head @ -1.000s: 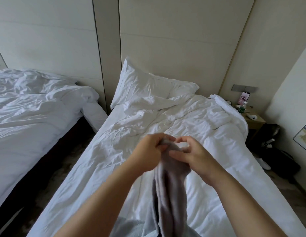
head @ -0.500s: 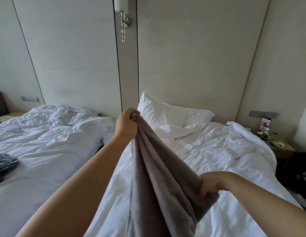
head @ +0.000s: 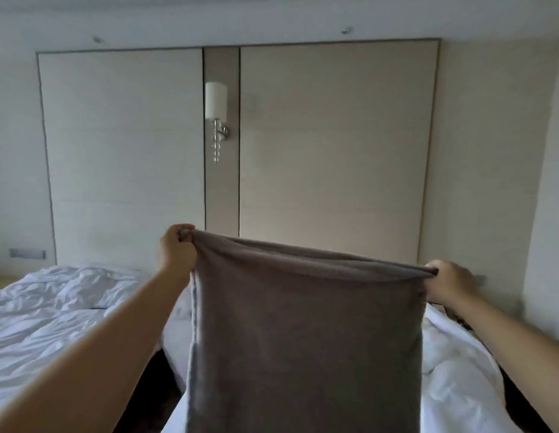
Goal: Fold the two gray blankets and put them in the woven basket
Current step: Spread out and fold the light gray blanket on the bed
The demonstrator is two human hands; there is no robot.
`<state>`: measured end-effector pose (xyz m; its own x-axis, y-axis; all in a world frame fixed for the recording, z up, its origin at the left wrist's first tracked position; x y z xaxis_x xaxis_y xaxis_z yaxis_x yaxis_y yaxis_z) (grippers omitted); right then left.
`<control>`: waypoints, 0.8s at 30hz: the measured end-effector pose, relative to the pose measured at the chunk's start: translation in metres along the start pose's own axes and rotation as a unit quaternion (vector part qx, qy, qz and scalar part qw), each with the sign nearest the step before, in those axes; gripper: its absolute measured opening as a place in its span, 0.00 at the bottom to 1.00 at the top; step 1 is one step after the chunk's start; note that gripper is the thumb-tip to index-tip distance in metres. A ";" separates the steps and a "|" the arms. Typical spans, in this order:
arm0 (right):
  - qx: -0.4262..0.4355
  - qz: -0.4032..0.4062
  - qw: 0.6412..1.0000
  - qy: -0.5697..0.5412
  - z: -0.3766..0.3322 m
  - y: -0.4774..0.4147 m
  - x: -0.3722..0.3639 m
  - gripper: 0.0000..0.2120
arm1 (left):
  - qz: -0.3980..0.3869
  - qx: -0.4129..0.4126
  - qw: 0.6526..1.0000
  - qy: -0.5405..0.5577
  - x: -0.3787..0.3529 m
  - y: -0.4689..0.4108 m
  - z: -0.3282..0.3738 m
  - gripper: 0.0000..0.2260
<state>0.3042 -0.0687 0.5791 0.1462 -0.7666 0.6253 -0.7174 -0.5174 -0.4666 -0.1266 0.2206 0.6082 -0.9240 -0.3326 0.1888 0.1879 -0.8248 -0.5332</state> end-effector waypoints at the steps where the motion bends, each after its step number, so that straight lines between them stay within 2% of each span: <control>1: 0.019 0.035 0.999 0.002 -0.014 -0.010 0.020 0.03 | -0.001 -0.008 1.000 -0.008 0.001 -0.008 0.012 0.14; 3: 0.048 0.079 0.996 0.005 -0.036 -0.026 0.051 0.05 | -0.041 -0.037 0.998 -0.040 -0.003 -0.019 0.035 0.11; 6: 0.051 0.081 0.995 0.022 -0.050 -0.045 0.084 0.06 | -0.099 -0.085 0.975 -0.180 -0.001 -0.029 0.061 0.10; 8: 0.052 0.130 0.989 0.040 -0.054 -0.051 0.105 0.07 | -0.049 -0.099 0.971 -0.210 0.010 -0.036 0.076 0.11; 10: 0.054 0.190 0.980 0.020 -0.059 -0.050 0.119 0.05 | 0.008 -0.083 0.984 -0.160 0.017 -0.039 0.085 0.12; 11: 0.051 0.147 0.988 0.018 -0.062 -0.049 0.116 0.02 | 0.007 -0.069 0.989 -0.130 0.015 -0.037 0.088 0.12; 13: 0.012 -0.042 0.999 0.033 -0.059 -0.044 0.093 0.08 | -0.037 -0.034 0.995 -0.091 0.003 -0.030 0.085 0.12; 14: 0.002 -0.070 0.997 0.035 -0.056 -0.042 0.088 0.11 | -0.036 -0.015 0.996 -0.076 0.001 -0.028 0.080 0.12; 17: 0.046 0.024 0.998 0.043 -0.048 -0.043 0.100 0.13 | -0.047 0.047 0.998 -0.020 0.001 -0.029 0.060 0.09; 20: 0.026 -0.025 0.998 0.046 -0.036 -0.041 0.095 0.12 | -0.107 0.114 0.988 0.017 -0.006 -0.025 0.040 0.05; 24: 0.004 0.079 0.994 -0.075 -0.017 -0.046 0.102 0.05 | -0.041 0.066 0.997 -0.024 -0.004 -0.022 0.038 0.10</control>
<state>0.3407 -0.1167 0.6744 0.1320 -0.8866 0.4432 -0.7336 -0.3881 -0.5578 -0.1140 0.2228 0.6510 -0.9213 -0.2814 0.2684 0.1580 -0.9015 -0.4028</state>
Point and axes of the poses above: each hand's wrist, its own y-axis away from the middle knuckle, its own x-axis out of the back of the hand, z = x × y, the point moved 5 cm from there along -y, towards the middle knuckle, and after that the axes turned 14 degrees about -y, right-handed, at the moved point
